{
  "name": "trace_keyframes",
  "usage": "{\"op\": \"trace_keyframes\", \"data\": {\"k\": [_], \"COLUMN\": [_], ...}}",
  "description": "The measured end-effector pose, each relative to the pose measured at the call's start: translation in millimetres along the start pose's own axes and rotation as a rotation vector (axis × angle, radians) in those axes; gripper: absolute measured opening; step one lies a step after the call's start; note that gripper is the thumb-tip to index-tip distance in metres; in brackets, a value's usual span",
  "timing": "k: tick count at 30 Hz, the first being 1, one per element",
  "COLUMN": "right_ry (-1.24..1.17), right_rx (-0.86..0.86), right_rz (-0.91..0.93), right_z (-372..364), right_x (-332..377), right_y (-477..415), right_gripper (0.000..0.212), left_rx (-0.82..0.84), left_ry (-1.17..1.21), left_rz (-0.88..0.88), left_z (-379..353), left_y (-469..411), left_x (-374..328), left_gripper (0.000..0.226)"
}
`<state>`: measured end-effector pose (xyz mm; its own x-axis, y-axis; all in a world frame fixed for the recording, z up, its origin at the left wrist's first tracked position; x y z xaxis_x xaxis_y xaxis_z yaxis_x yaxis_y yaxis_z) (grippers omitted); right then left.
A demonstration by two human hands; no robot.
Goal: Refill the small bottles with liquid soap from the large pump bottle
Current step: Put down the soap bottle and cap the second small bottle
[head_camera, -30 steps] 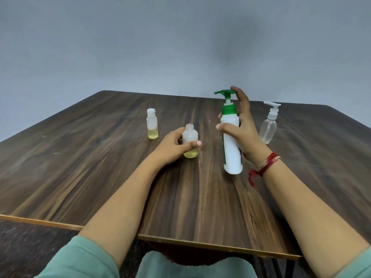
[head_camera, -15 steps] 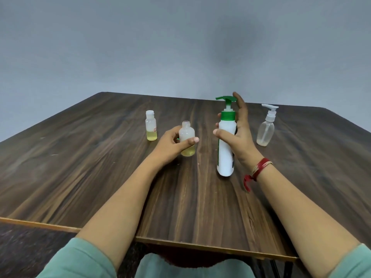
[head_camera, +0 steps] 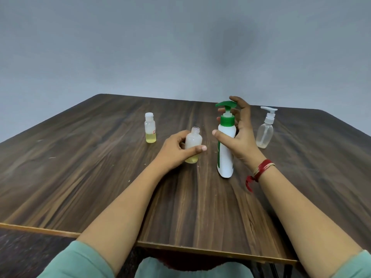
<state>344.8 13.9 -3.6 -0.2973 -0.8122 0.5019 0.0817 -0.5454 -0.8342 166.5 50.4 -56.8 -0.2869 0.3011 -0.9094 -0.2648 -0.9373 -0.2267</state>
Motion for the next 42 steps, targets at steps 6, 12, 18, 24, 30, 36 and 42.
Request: {"op": "trace_keyframes", "data": {"k": [6, 12, 18, 24, 30, 36, 42], "right_ry": [-0.101, -0.214, -0.131, -0.167, -0.23, -0.279, -0.359], "right_rx": [-0.067, -0.106, -0.098, -0.139, -0.182, -0.252, -0.301], "right_rz": [-0.034, -0.072, -0.053, -0.043, -0.057, -0.067, -0.119], "right_z": [-1, 1, 2, -2, -4, -7, -8], "right_x": [2, -1, 2, 6, 7, 10, 8], "right_y": [-1, -1, 0, -2, -2, -4, -4], "right_gripper": [0.076, 0.069, 0.062, 0.05, 0.042, 0.031, 0.03], "left_rx": [-0.035, -0.059, -0.069, -0.076, -0.071, -0.07, -0.07], "left_ry": [-0.009, -0.026, -0.009, 0.0, 0.009, 0.038, 0.033], "left_rz": [-0.025, -0.026, -0.015, -0.018, -0.009, 0.0, -0.019], "left_z": [-1, 1, 2, 3, 4, 3, 2], "left_y": [-1, 1, 2, 2, 4, 5, 7], "left_x": [-1, -5, -5, -5, -8, -9, -12], "left_gripper": [0.037, 0.051, 0.053, 0.057, 0.057, 0.052, 0.056]}}
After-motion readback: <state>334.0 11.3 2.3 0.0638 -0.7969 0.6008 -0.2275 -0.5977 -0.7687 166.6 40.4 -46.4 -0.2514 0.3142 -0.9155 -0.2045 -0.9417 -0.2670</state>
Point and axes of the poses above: each hand's wrist, its own y-axis away from the middle knuckle, its own z-axis out of the back of the hand, x = y × z, the point moved 4 cm from there along -y, towards the middle knuckle, and after that the axes turned 12 degrees about z, right-handed, at the moved point
